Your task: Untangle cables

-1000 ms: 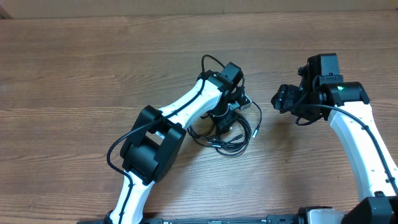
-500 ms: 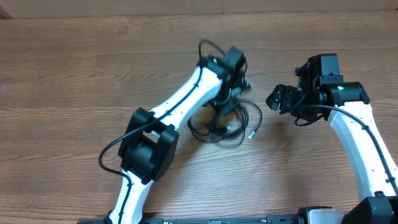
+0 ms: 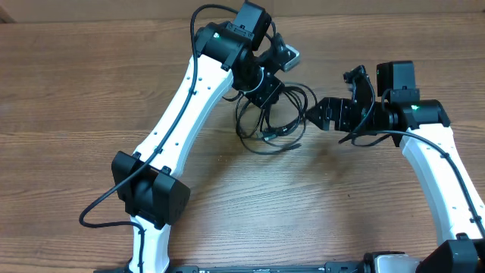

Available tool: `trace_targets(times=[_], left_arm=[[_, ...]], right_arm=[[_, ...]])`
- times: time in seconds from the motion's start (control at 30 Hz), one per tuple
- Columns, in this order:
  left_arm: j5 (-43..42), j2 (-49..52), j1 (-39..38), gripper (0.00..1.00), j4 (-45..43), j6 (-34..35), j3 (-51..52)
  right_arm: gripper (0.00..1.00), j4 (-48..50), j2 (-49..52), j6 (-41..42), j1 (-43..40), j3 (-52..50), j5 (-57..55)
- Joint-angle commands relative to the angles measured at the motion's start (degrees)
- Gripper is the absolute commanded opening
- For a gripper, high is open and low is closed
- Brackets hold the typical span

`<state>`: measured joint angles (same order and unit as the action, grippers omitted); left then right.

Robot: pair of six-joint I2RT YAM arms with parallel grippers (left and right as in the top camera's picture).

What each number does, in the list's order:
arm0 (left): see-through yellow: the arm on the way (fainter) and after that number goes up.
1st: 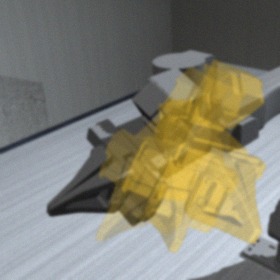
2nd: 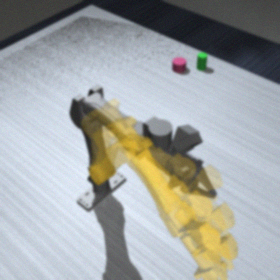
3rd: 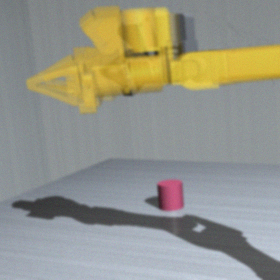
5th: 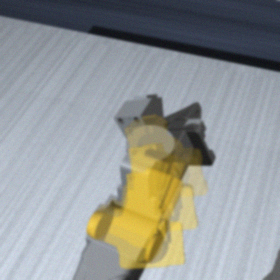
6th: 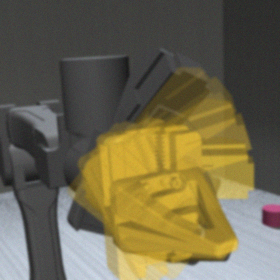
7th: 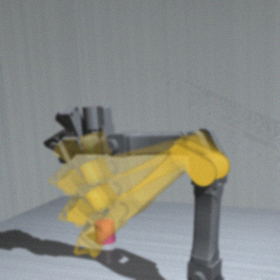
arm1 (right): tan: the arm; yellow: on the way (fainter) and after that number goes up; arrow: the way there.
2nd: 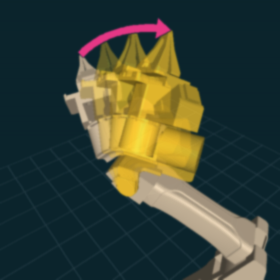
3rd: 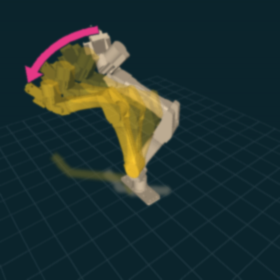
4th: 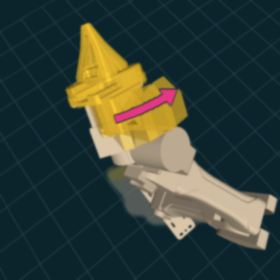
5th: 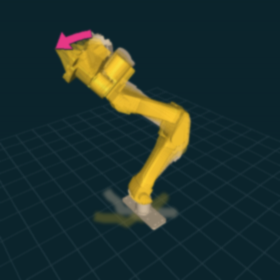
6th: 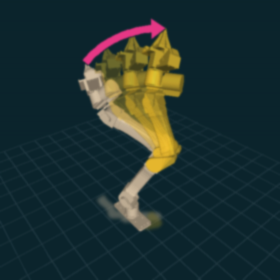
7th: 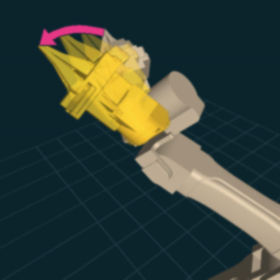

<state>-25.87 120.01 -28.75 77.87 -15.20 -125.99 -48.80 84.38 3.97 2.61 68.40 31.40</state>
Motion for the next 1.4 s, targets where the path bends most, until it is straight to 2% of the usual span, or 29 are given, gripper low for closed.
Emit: trace_targets(times=[0.0,0.23,0.33,0.47,0.53,0.67,0.77,0.93,1.07,1.23,1.3,1.33,1.37], left_arm=[[-11.41,-0.17,1.07,0.04,1.05,-4.63,-0.52],[-22.64,-0.17,4.26,0.04,1.44,-7.41,-0.52],[-25.99,-0.17,5.77,0.04,1.44,-7.54,-0.52],[-31.19,-0.17,7.87,0.04,1.75,-7.56,-0.52],[-34.84,-0.17,8.76,0.04,1.86,-7.61,-0.52],[-41.88,-0.17,9.62,0.04,2.45,-7.78,-0.52],[-45.07,-0.17,9.62,0.04,3.02,-7.78,-0.52],[-46.40,-0.17,9.11,0.04,4.13,-7.74,-0.50],[-46.88,-0.17,9.14,0.04,4.22,-7.76,-0.50],[-47.89,-0.17,9.35,0.04,4.20,-7.76,-0.50],[-47.91,-0.17,9.33,0.04,4.20,-7.78,-0.50],[-47.93,-0.17,9.33,0.04,4.17,-7.78,-0.50],[-48.28,-0.17,9.33,0.04,4.17,-7.80,-0.52]], right_arm=[[0.93,2.60,-1.42,-1.09,-0.07,1.42,6.86],[0.93,5.49,-1.33,-1.09,0.00,1.36,11.80],[0.87,5.53,-1.33,-1.09,0.00,1.31,11.78],[0.65,6.91,-1.31,-1.09,0.00,1.31,11.72],[0.59,8.00,-1.31,-1.05,0.00,1.31,11.23],[0.59,10.64,-1.27,-1.03,0.00,1.31,11.10],[0.64,12.87,-1.18,-1.01,0.00,1.31,11.13],[0.63,17.07,-0.83,0.55,0.00,1.31,11.17],[0.37,19.89,-0.31,3.54,0.00,1.31,11.26],[0.07,19.76,-0.02,3.50,0.00,1.31,11.78],[0.06,19.58,-0.02,3.48,0.00,1.31,11.76],[0.10,19.61,-0.02,3.48,0.00,1.31,11.76],[0.19,19.76,-0.02,3.48,0.00,1.31,11.76]])
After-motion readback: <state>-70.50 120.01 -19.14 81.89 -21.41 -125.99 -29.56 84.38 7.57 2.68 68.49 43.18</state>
